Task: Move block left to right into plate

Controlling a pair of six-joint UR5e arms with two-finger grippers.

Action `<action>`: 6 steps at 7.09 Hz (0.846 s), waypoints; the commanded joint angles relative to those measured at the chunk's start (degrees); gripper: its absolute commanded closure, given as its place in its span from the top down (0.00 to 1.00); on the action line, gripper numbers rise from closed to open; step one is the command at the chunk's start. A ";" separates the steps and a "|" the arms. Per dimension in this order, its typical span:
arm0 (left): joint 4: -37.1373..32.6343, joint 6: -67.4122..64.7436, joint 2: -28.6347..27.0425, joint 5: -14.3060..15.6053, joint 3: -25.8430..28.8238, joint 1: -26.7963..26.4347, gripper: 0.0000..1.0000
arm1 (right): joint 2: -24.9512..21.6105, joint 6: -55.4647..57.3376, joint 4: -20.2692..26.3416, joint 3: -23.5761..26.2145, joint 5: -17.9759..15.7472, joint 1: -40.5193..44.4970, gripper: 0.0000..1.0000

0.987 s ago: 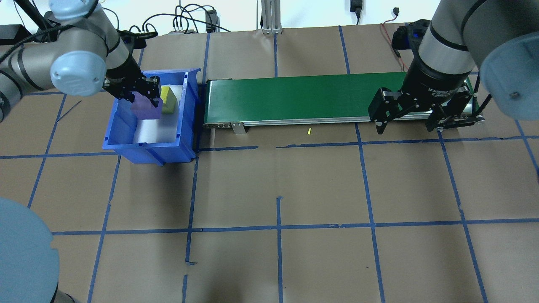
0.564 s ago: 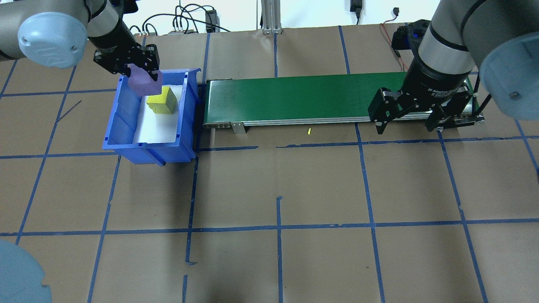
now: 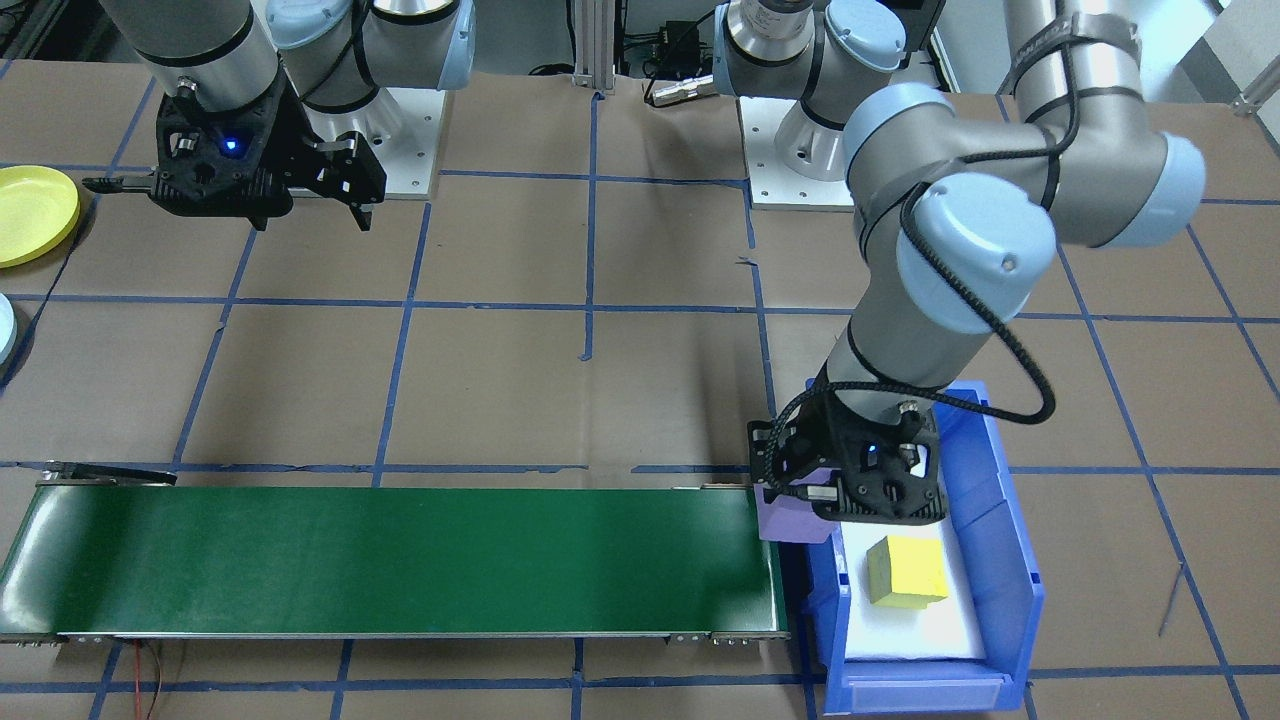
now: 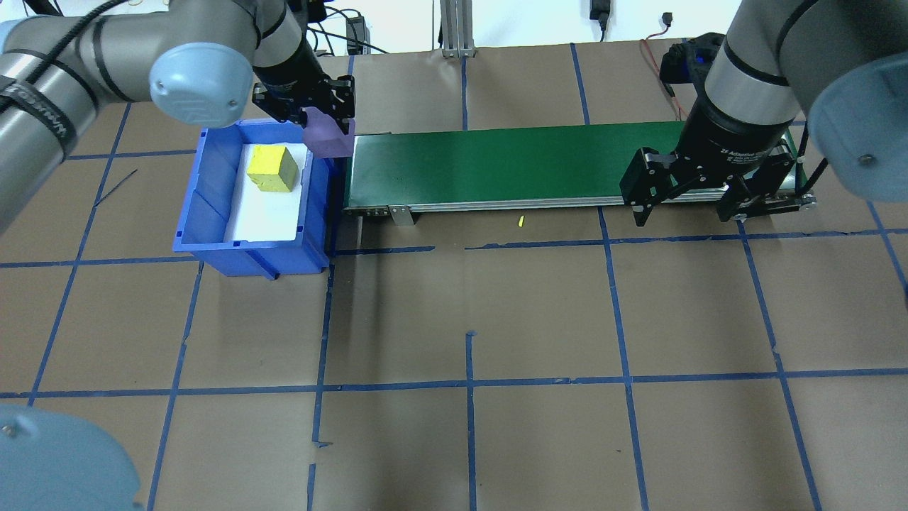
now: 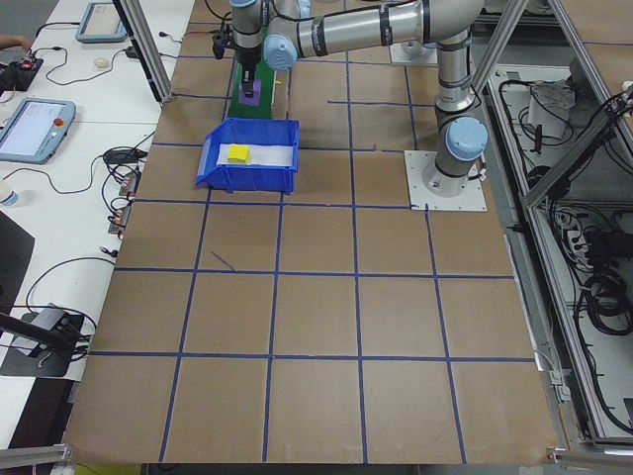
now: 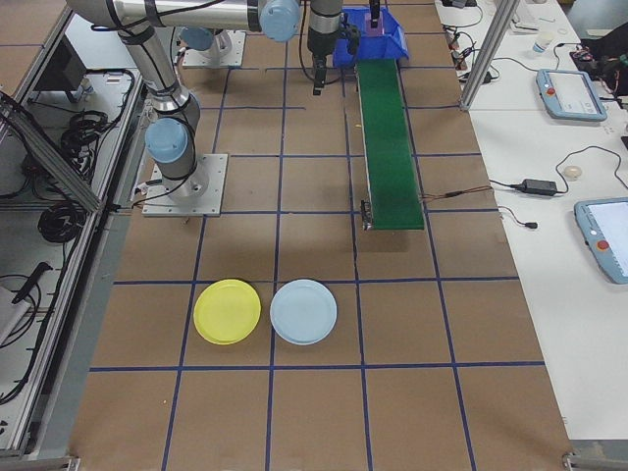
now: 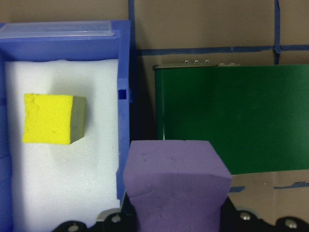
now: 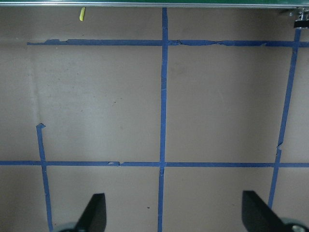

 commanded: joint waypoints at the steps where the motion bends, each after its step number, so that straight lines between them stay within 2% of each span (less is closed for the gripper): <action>1: 4.44 -1.82 -5.57 0.12 -0.17 -1.78 0.39 | 0.00 0.00 0.09 0.00 0.04 0.00 1.00; 4: 6.38 -3.05 -7.17 0.12 -0.70 -3.27 0.44 | 0.00 0.00 0.00 0.00 -0.05 0.00 1.00; 5: 7.09 -3.23 -7.52 -0.23 -0.70 -3.27 0.82 | 0.00 0.00 0.00 0.00 -0.05 0.00 1.00; 6: 7.09 -4.71 -7.35 -0.40 -0.62 -3.36 0.98 | 0.00 0.00 0.00 0.00 -0.05 0.00 1.00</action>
